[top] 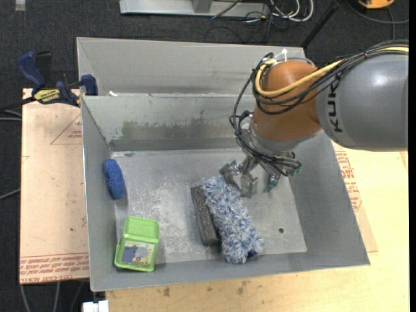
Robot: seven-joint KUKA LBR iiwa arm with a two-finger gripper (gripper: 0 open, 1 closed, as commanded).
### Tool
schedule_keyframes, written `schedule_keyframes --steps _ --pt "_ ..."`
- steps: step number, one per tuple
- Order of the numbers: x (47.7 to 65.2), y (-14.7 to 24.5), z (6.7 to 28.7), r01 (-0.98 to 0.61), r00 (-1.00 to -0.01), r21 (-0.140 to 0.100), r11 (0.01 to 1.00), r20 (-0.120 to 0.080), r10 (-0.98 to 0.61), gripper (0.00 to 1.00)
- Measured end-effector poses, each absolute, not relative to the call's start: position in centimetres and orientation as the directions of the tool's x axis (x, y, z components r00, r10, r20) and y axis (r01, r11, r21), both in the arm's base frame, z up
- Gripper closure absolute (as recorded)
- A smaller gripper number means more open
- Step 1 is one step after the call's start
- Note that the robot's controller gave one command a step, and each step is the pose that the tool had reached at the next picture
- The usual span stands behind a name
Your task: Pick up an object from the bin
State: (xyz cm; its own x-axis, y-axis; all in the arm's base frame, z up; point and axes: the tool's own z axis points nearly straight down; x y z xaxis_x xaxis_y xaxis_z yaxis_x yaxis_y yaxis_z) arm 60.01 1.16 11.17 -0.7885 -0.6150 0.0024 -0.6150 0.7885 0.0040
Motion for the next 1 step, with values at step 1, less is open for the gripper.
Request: schedule_keyframes --steps 1 --pt "61.21 0.22 29.4 -0.633 -0.774 -0.006 0.774 -0.009 -0.633 1.0"
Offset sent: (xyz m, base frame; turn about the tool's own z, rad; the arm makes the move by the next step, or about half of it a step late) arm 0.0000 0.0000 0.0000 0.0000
